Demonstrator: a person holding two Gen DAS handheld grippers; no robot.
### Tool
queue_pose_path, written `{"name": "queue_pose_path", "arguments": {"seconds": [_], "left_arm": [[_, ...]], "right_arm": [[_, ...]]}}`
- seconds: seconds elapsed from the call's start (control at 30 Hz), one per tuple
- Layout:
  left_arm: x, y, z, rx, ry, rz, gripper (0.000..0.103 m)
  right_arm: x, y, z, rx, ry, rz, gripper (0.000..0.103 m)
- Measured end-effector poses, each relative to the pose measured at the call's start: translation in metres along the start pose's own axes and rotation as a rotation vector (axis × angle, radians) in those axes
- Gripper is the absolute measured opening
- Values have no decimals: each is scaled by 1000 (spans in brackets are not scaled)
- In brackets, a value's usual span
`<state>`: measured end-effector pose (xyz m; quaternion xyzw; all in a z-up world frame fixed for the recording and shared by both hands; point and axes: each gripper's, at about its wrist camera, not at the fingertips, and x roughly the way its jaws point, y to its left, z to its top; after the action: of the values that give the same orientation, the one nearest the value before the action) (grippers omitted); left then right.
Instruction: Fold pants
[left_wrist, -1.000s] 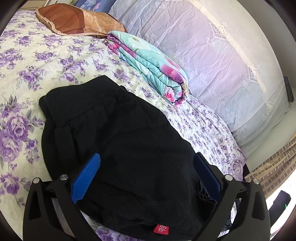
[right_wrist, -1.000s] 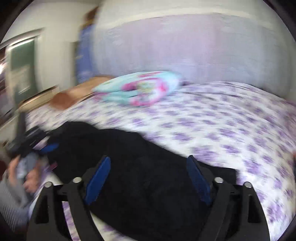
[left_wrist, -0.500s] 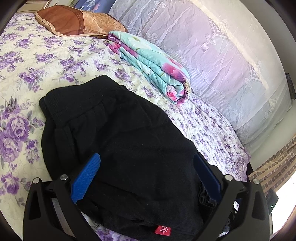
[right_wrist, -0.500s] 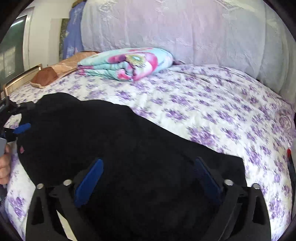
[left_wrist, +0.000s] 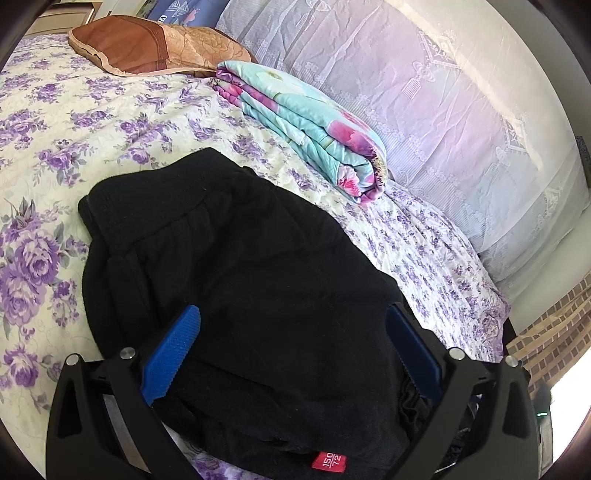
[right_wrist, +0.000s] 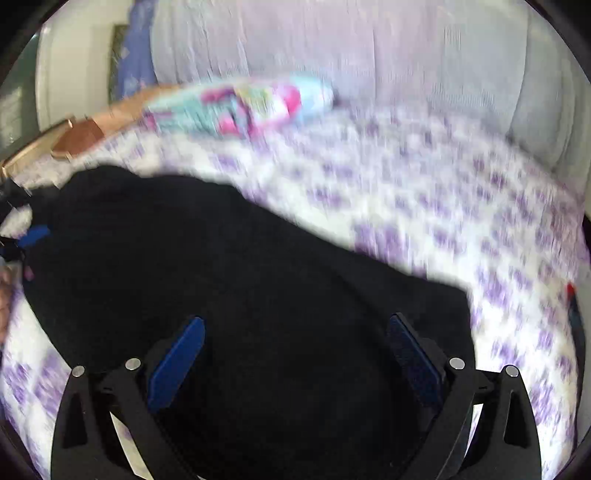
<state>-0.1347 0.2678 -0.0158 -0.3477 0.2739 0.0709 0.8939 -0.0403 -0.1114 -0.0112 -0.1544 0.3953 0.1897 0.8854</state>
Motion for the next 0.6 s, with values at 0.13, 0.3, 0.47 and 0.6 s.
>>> {"name": "queue_pose_path", "arguments": {"seconds": [0.13, 0.3, 0.47, 0.6], "left_arm": [[0, 0, 1, 2, 10, 2, 98], [-30, 17, 7, -102, 30, -41, 98], [-72, 57, 3, -208, 43, 23, 98], [-81, 75, 1, -274, 49, -8, 98]], "right_arm": [[-3, -17, -2, 79, -27, 61, 99], [-21, -24, -12, 84, -106, 105, 99], [-7, -27, -17, 99, -23, 150, 100], [-5, -36, -14, 128, -21, 189, 100]]}}
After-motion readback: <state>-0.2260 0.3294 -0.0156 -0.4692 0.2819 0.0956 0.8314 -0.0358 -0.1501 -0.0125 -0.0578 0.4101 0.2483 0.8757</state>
